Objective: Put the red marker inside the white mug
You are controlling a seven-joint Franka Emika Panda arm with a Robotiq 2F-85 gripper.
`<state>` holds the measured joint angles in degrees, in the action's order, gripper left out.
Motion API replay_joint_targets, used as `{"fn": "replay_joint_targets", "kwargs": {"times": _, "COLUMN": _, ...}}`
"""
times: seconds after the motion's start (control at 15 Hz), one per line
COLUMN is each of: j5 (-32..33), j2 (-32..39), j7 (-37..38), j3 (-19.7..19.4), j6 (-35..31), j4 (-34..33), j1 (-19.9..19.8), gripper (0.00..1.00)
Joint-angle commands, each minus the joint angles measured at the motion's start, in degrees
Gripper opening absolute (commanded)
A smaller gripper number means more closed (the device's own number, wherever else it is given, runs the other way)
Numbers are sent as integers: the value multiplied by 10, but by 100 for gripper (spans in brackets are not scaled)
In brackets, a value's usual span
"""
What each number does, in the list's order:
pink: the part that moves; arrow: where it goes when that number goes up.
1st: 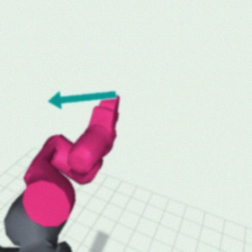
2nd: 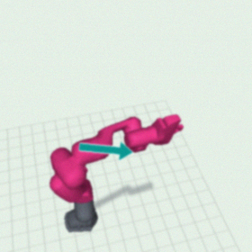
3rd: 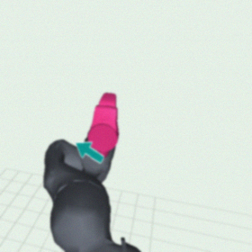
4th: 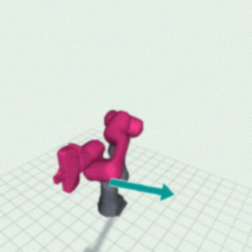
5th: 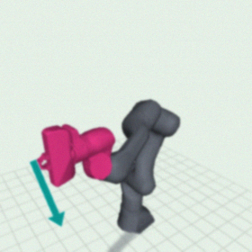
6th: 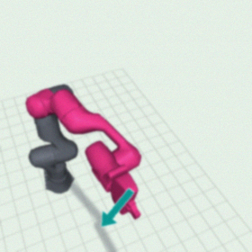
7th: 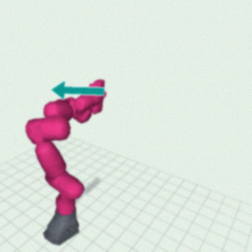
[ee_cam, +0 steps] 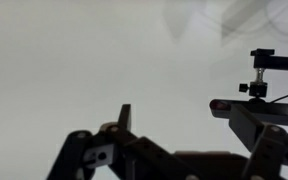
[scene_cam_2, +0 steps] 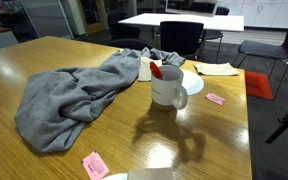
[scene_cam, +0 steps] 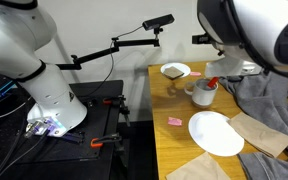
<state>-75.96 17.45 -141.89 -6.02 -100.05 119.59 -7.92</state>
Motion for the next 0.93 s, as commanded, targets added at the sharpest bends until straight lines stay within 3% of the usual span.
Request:
{"fn": "replay_joint_targets", "kwargs": {"times": 0.0, "j5": 15, "j2": -85, "j7": 31, "j3": 1, "j6": -19, "j4": 42, "j1": 18, "gripper": 100}}
{"fn": "replay_joint_targets", "kwargs": {"times": 0.53, "j5": 44, "j2": -186, "j7": 105, "j3": 9, "j6": -22, "j4": 55, "j1": 32, "gripper": 100}}
{"fn": "replay_joint_targets", "kwargs": {"times": 0.87, "j5": 52, "j2": -177, "j7": 107, "j3": 8, "j6": 1, "j4": 41, "j1": 29, "gripper": 100}}
